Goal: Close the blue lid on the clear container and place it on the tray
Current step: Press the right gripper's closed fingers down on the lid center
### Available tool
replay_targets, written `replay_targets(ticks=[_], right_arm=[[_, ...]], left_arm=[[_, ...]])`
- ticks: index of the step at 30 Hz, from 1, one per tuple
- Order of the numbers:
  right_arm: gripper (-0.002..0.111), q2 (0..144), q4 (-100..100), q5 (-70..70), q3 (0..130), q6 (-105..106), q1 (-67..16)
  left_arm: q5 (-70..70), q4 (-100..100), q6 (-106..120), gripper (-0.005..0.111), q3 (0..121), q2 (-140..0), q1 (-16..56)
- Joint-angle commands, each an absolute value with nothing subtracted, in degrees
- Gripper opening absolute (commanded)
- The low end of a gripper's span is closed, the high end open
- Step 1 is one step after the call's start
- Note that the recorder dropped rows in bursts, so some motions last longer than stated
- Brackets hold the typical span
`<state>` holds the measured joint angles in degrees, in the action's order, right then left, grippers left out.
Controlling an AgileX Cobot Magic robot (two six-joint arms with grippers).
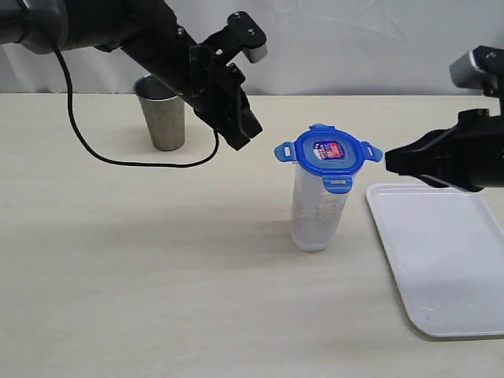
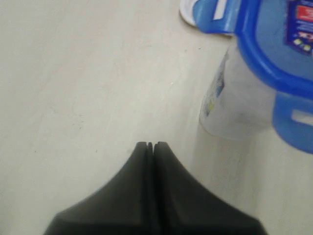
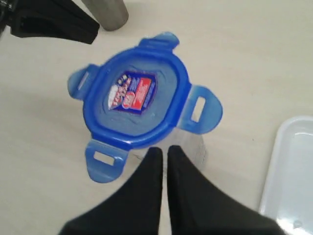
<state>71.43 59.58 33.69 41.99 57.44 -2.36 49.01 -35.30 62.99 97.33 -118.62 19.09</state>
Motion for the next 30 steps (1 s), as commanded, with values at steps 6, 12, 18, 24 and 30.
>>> replay_targets(ticks=[6, 12, 18, 24, 30], right_arm=[[0.004, 76.62, 59.74, 43.85, 53.66, 55.02, -2.17], [0.004, 82.09, 55.16, 37.68, 54.54, 53.41, -9.37], [0.004, 86.42, 41.72, 34.74, 59.13, 40.54, -13.00], [0.004, 89.15, 37.92, 37.21, 59.84, 36.35, -13.00], [0.004, 90.03, 38.06, 37.28, 59.98, 36.35, -13.45]], left_arm=[[52.01, -35.75, 62.78, 0.000, 97.34, -118.21, 16.96], [52.00, -36.26, 62.83, 0.000, 97.34, -118.21, 16.55], [52.87, -36.26, 62.83, 0.000, 97.34, -118.21, 16.55], [53.01, -36.26, 63.07, 0.000, 97.34, -118.21, 16.55], [53.63, -36.26, 63.07, 0.000, 97.34, -118.21, 16.55]])
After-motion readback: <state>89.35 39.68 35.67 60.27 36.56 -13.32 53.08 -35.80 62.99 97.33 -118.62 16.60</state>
